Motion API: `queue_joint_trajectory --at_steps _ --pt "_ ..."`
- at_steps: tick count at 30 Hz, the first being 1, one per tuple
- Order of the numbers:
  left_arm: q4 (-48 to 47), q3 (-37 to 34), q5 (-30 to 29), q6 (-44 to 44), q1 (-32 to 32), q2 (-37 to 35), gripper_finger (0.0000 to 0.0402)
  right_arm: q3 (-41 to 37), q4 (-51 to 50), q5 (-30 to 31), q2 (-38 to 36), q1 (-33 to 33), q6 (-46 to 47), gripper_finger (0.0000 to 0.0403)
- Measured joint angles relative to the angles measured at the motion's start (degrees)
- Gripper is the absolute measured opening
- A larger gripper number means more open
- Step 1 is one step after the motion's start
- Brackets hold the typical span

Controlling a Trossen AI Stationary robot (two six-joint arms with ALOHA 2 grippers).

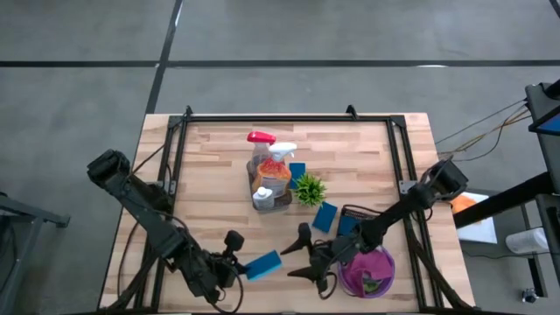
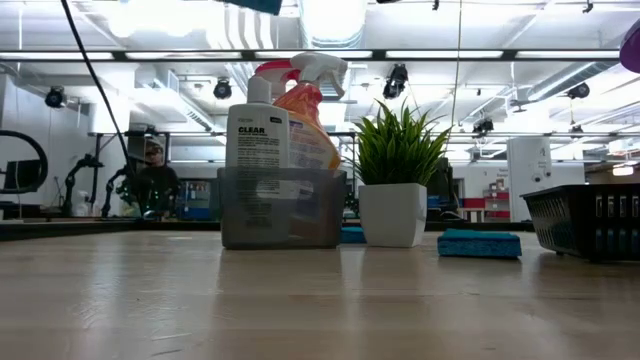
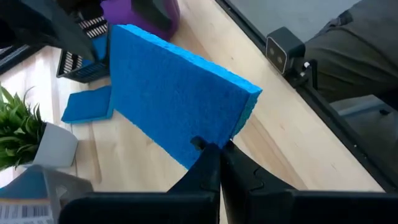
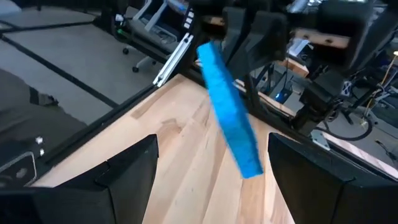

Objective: Pick & Place Kitchen Items
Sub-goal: Put the blue sponge into the black bin

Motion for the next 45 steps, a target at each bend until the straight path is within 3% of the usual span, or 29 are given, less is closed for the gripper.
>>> queue_joint_trajectory --at_steps 15,34,38,45 --pt "5.4 -0.1 0.0 6.3 1.1 0.0 0.0000 0.0 3.2 -2.8 0.1 -1.7 1.1 0.0292" --pt "5.4 -0.2 0.2 6.5 3.1 0.0 0.0000 0.0 3.9 -5.1 0.1 -2.5 0.9 0.0089" --pt "5.4 -0.2 0.2 6.7 3.2 0.0 0.0000 0.0 3.9 -5.1 0.1 -2.5 0.5 0.0031" --pt "5.7 -0.2 0.1 5.9 3.2 0.0 0.0004 -0.1 5.0 -5.1 0.1 -1.8 -0.5 0.0020"
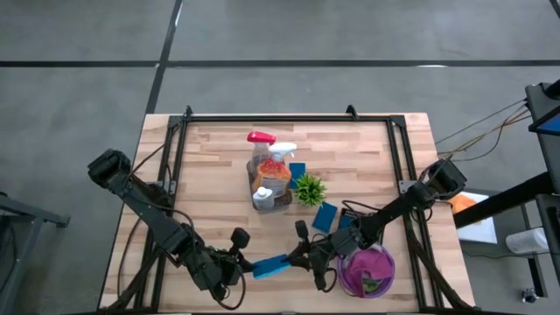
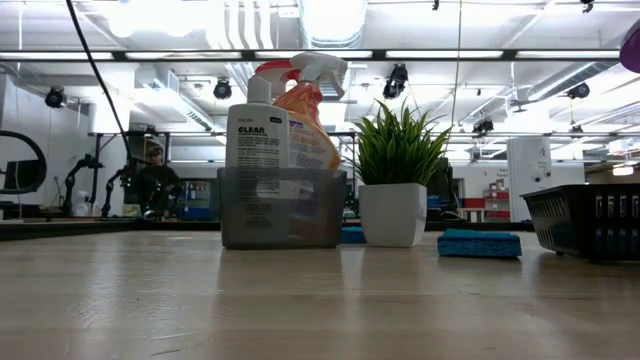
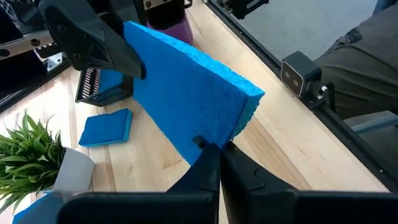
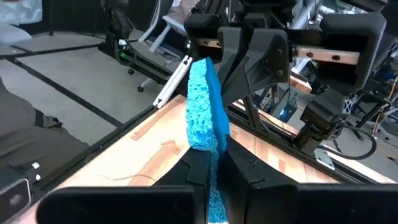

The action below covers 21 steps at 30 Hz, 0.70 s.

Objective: Pick & Place Kitchen Items
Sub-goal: Put the blue sponge into the black bin

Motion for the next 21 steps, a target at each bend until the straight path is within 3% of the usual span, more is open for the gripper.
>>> queue_joint_trajectory --at_steps 4,11,15,21 --pt "1.5 0.0 2.1 0.3 0.0 0.0 0.0035 -0.1 2.4 -3.8 0.0 0.3 -0.2 0.0019" --pt "12.0 0.0 17.2 9.2 -0.1 -0.1 0.0112 -1.7 11.7 -9.3 1.0 0.5 -0.2 0.0019" --pt "11.7 0.0 11.2 8.1 -0.1 -0.2 0.0136 -4.3 18.1 -11.2 2.5 0.2 -0.4 0.0018" --pt "10.5 0.0 1.4 7.4 0.2 -0.6 0.0140 -9.2 27.4 -13.1 0.6 0.2 -0.7 0.0018"
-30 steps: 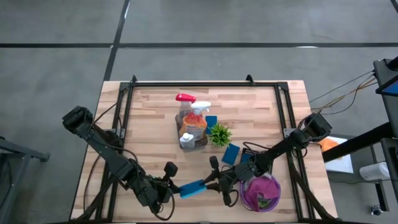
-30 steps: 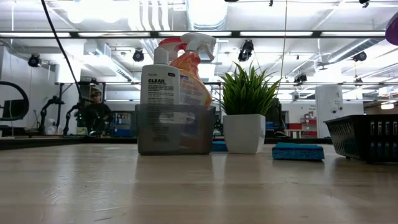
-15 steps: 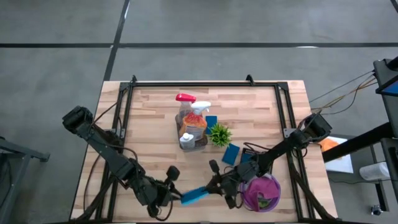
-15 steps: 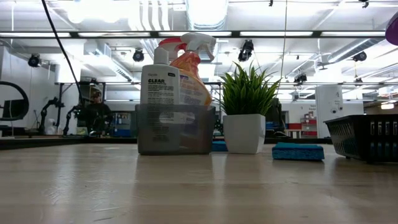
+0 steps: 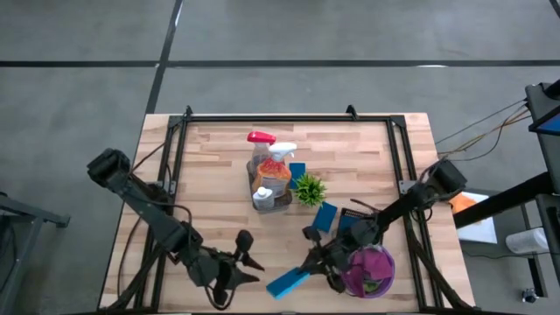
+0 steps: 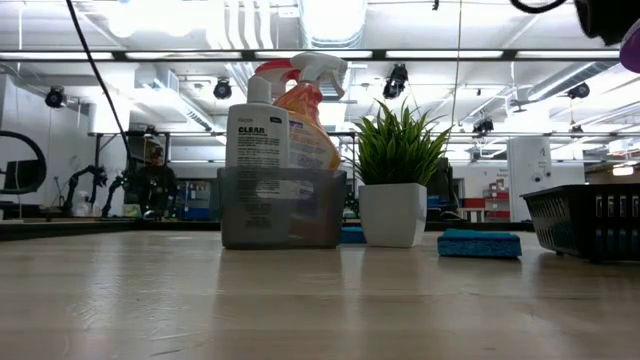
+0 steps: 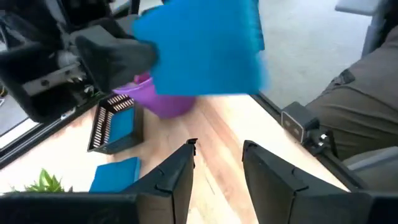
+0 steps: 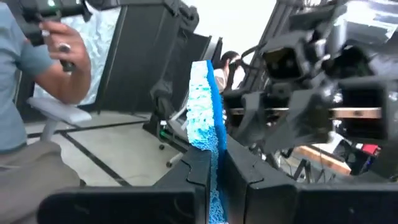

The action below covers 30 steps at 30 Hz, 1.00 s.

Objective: Pick & Place Kitchen Items
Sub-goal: Put the blue sponge into the black bin

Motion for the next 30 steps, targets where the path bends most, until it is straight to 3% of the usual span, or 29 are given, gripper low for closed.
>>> queue_joint_trajectory --at_steps 7,11,15,18,23,30 --pt "5.4 -5.5 -2.7 0.2 1.2 -2.3 0.0140 -10.3 -1.9 4.1 -13.8 -0.2 -1.2 0.0018" --pt "15.9 -15.0 -6.0 -0.3 2.7 -5.5 0.0140 -16.7 -8.0 11.4 -23.9 -0.2 1.1 0.0018" --pt "28.4 -26.8 -6.7 -2.4 5.3 -9.3 0.0140 -19.7 -20.5 18.2 -34.0 0.0 6.3 0.0018" --pt "37.4 -34.8 -6.8 -4.0 7.3 -12.2 0.0140 -19.1 -35.8 22.7 -41.7 0.3 10.9 0.0018" --pt "47.3 -44.6 -6.9 -6.9 9.8 -16.2 0.0140 -10.3 -72.3 27.7 -51.5 0.3 22.3 0.0018" --pt "49.2 -48.8 -6.7 -7.3 10.4 -18.9 0.0140 7.9 -111.6 25.8 -53.3 0.2 31.2 0.0018"
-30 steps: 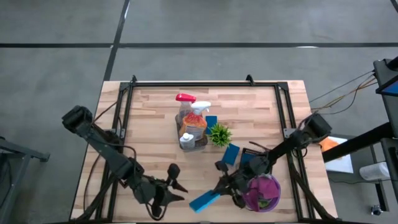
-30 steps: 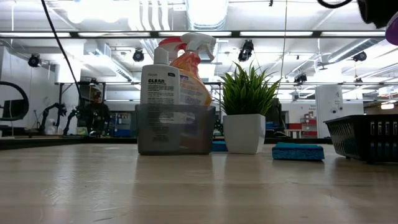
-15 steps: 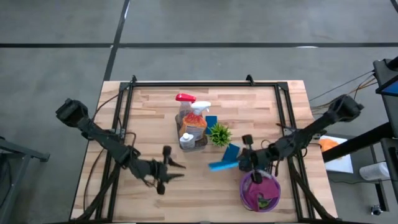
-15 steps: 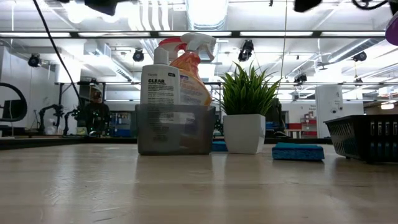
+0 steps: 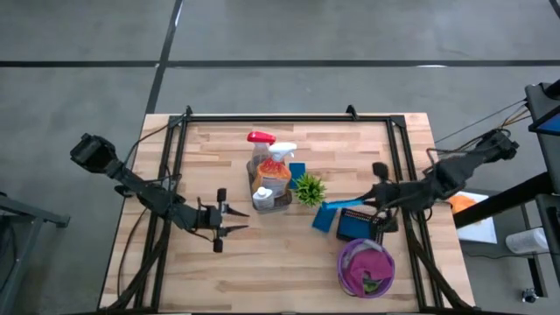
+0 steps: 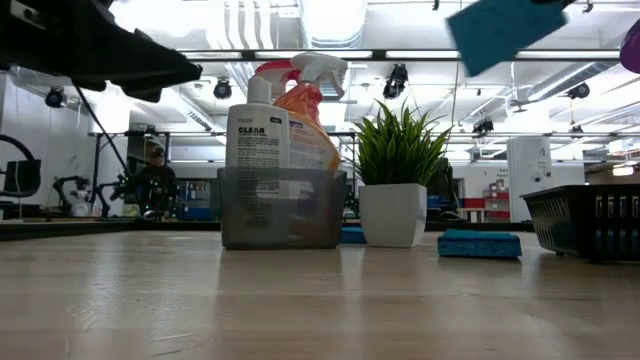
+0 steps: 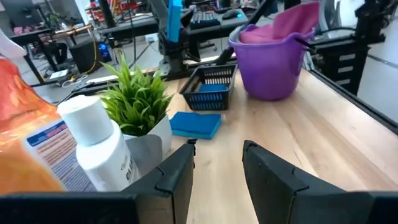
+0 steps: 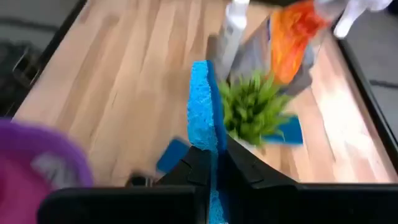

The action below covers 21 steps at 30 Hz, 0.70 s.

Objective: Pick & Place Kitchen Items
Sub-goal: Put the blue sponge into the black bin

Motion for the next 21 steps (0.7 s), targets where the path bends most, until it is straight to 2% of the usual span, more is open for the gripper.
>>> queue_joint_trajectory --at_steps 6,12,21 --pt "-1.0 0.1 0.0 0.8 0.7 0.1 0.0140 12.0 -18.6 -8.5 5.2 -1.7 -0.5 0.0018" --pt "-1.6 0.0 0.0 3.0 1.4 0.1 0.0140 18.9 -33.5 -18.1 13.5 -4.3 -2.1 0.0018" --pt "-3.5 0.0 0.0 3.3 3.0 0.1 0.0140 20.4 -41.6 -28.9 24.6 -8.3 -13.3 0.0018"
